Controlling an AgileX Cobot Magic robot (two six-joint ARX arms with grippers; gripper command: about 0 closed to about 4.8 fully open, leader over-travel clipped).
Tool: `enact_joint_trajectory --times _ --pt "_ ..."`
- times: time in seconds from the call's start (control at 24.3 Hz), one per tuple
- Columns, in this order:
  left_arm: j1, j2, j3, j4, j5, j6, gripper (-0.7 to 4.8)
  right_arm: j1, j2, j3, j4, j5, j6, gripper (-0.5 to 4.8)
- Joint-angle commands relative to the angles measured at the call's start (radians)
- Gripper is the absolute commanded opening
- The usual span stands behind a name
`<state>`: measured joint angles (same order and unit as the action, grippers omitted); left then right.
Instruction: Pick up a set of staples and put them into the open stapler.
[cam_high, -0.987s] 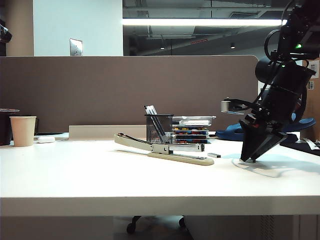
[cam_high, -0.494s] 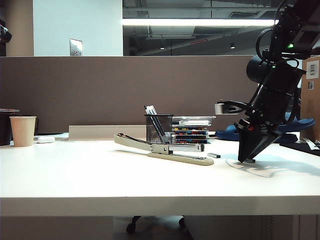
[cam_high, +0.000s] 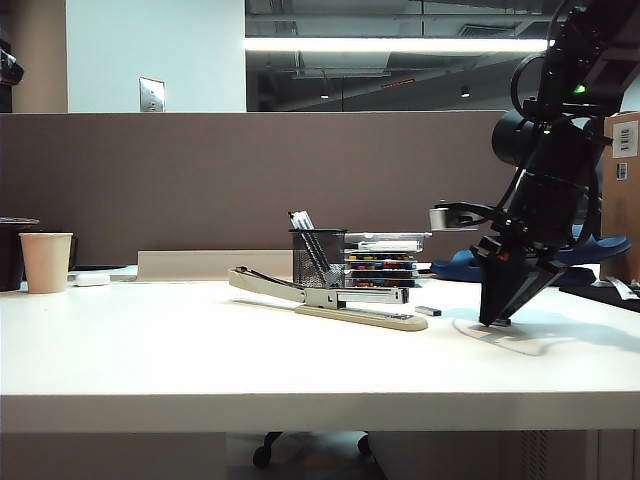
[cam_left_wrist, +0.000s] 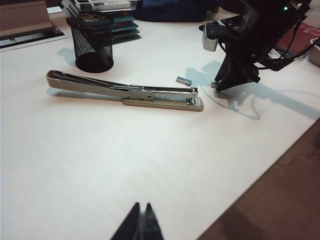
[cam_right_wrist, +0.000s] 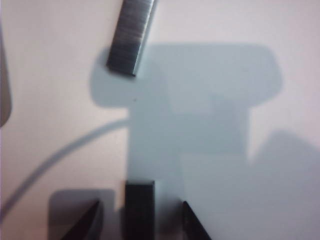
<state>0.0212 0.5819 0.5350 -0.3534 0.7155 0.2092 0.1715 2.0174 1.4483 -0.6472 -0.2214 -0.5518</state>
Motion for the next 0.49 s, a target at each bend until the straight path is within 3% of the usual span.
enact_joint_trajectory --times 0.04,0.08,0.21,0.49 --pt "0.000 -0.002 0.005 0.010 0.004 0.000 -0.05 0.000 0.016 -0.012 -0.071 0.025 0.000 1.98" --pt "0.000 -0.002 0.005 0.010 0.004 0.000 -0.05 0.000 0.016 -0.012 -0.071 0.025 0.000 1.97" --pt "0.000 -0.002 0.005 0.010 0.004 0.000 -0.05 0.000 0.016 -0.012 -0.071 0.043 0.000 1.11" --pt "0.000 -0.002 0.005 0.010 0.004 0.000 -0.05 0.000 0.016 -0.012 -0.071 0.045 0.000 0.70"
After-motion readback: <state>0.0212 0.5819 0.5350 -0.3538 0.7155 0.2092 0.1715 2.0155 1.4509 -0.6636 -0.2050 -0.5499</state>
